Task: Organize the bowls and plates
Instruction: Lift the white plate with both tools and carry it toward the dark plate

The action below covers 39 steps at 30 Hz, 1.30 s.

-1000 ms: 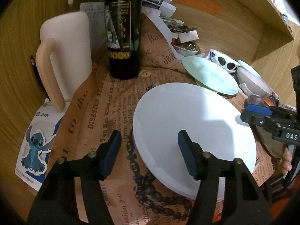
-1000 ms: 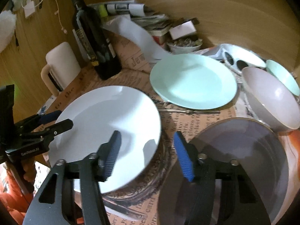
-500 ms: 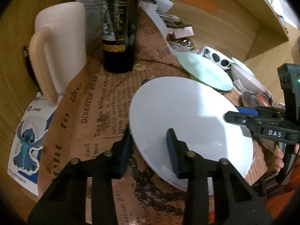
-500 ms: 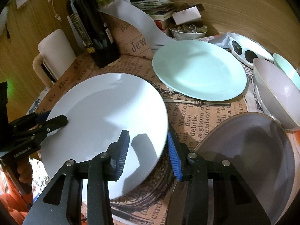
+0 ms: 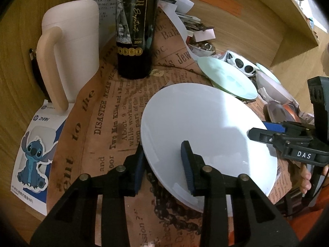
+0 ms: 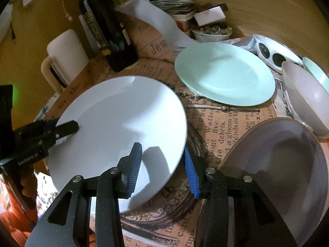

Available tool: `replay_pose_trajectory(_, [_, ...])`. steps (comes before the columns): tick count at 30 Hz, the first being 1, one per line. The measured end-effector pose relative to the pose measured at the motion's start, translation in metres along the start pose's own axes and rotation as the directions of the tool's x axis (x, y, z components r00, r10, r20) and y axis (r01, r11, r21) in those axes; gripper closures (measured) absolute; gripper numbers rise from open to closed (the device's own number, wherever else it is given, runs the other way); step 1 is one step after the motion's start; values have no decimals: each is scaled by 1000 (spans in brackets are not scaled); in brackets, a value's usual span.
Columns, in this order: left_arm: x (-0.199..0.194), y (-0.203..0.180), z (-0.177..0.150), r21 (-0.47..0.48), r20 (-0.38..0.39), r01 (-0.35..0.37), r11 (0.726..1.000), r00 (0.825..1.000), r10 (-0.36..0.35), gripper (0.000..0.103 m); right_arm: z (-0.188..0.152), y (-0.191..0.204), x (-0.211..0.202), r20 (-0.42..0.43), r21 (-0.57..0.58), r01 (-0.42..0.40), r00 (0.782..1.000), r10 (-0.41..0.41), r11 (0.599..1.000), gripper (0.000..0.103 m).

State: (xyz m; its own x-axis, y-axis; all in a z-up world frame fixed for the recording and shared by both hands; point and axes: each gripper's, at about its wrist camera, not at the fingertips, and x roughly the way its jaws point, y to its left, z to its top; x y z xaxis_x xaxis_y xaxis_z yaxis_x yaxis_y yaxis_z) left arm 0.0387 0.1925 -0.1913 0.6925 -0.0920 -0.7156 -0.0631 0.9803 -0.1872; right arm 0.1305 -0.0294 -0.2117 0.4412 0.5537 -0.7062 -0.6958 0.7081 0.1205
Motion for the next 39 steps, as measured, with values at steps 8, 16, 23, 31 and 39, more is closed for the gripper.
replay_pose_trajectory(8, [-1,-2,0,-14,0,-25,1000,1000,25,69,-2,-9,-4,41,74,-40,998,37,996,72])
replay_pose_trajectory(16, [-6,-4,4,-39,21,-23,999,999,24,69,-2,-9,-16,95,81,-38,995,30,996,73])
replay_pose_trajectory(23, [-17,-17,10,-3,73,-36,999,997,36,69,-3,-15,-30,143,86,-37,989,24,996,73])
replay_pose_trajectory(31, [-24,-37,19,25,103,-16,1000,995,13,69,-5,-26,-49,193,101,-26,981,6,995,73])
replay_pose_trajectory(39, [-28,-61,23,63,130,10,998,991,-18,69,-12,-43,-72,236,119,-3,972,-26,993,73])
